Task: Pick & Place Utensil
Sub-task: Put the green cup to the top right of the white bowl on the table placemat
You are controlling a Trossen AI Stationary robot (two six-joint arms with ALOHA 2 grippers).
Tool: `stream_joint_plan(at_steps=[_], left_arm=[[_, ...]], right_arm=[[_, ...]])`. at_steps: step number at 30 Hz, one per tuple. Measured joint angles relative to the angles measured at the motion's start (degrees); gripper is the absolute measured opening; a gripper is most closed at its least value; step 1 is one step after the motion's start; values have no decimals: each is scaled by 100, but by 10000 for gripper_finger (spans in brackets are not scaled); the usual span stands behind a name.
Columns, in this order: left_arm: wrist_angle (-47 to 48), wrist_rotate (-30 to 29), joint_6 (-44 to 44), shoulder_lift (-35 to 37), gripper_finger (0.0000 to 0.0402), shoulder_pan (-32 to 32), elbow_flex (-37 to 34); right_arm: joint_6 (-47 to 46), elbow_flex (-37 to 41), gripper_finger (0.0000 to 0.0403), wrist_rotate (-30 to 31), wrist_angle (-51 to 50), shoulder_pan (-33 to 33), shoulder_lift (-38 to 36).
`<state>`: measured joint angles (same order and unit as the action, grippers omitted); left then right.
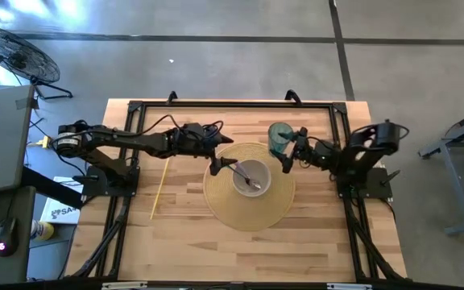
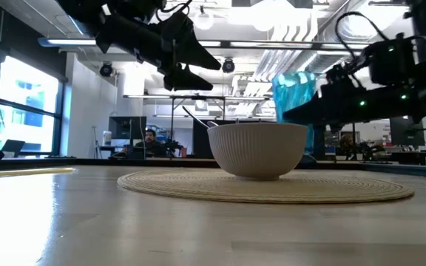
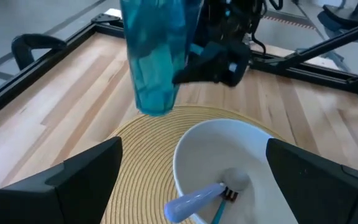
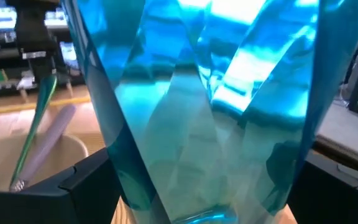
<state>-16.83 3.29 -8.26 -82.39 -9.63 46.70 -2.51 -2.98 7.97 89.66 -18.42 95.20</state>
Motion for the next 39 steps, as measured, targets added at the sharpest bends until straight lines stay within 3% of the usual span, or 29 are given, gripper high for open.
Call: stream_joint_plan(at_steps=[6,39], left_arm=[[99,116,-106,-2,392,-7,0],[253,639,-255,-4,392,-7,0]], right_arm=[[16,-283,355,-40,-3,2,600],[104,-645,377,-486,-709,4,765]])
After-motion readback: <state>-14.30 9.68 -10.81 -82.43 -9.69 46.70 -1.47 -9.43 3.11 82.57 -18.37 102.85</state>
